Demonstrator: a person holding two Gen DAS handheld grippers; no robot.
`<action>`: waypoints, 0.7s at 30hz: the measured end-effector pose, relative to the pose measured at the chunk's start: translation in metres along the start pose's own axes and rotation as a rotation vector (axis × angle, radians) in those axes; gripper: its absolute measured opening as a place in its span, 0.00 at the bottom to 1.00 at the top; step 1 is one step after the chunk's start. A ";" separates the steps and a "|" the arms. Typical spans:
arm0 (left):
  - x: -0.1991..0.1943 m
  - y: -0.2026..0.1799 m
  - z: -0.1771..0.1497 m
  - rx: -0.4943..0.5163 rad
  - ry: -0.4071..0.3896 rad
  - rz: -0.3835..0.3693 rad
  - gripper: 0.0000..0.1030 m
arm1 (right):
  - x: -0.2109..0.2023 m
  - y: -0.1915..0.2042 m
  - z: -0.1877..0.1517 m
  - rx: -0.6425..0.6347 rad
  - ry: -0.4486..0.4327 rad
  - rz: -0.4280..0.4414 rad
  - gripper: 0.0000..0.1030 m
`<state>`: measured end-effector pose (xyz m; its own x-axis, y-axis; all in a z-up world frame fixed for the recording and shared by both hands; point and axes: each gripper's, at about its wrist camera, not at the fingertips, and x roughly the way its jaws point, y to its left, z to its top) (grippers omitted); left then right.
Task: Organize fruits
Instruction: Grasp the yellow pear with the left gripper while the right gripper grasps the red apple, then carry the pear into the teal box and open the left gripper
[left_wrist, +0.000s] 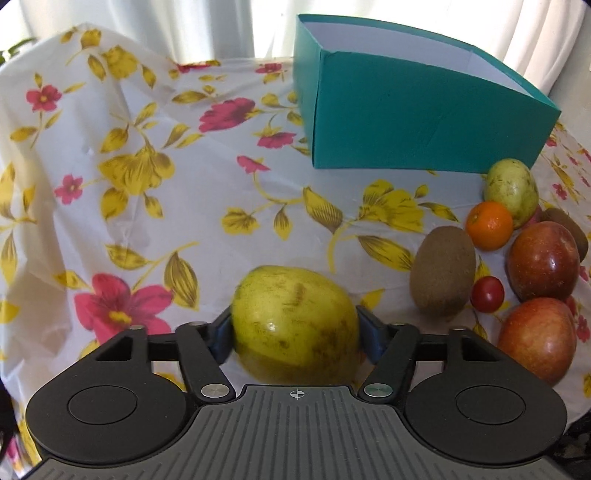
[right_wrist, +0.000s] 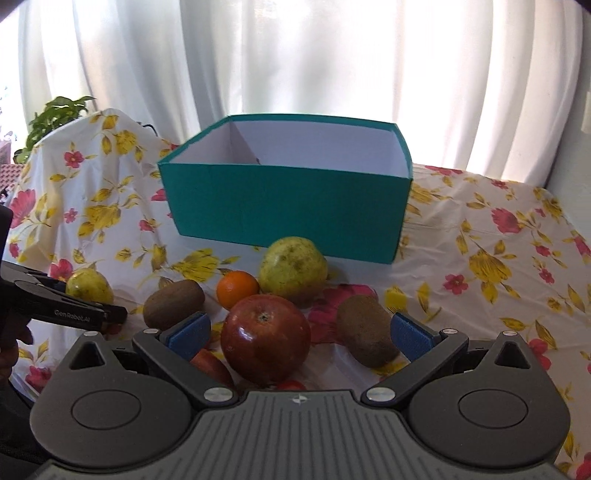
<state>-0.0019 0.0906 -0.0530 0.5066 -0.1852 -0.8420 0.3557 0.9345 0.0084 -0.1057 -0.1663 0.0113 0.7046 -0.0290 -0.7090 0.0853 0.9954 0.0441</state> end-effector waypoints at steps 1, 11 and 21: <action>0.000 0.001 0.001 -0.001 0.001 -0.007 0.67 | 0.001 -0.001 -0.001 0.002 0.001 -0.008 1.00; -0.022 0.002 0.005 -0.082 -0.020 -0.116 0.67 | 0.044 0.019 0.005 -0.036 0.123 0.071 0.83; -0.040 -0.007 0.021 -0.099 -0.055 -0.155 0.67 | 0.080 0.022 0.010 -0.037 0.206 0.092 0.72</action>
<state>-0.0082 0.0846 -0.0080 0.4947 -0.3426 -0.7987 0.3552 0.9185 -0.1739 -0.0403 -0.1475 -0.0377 0.5490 0.0773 -0.8323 -0.0008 0.9958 0.0919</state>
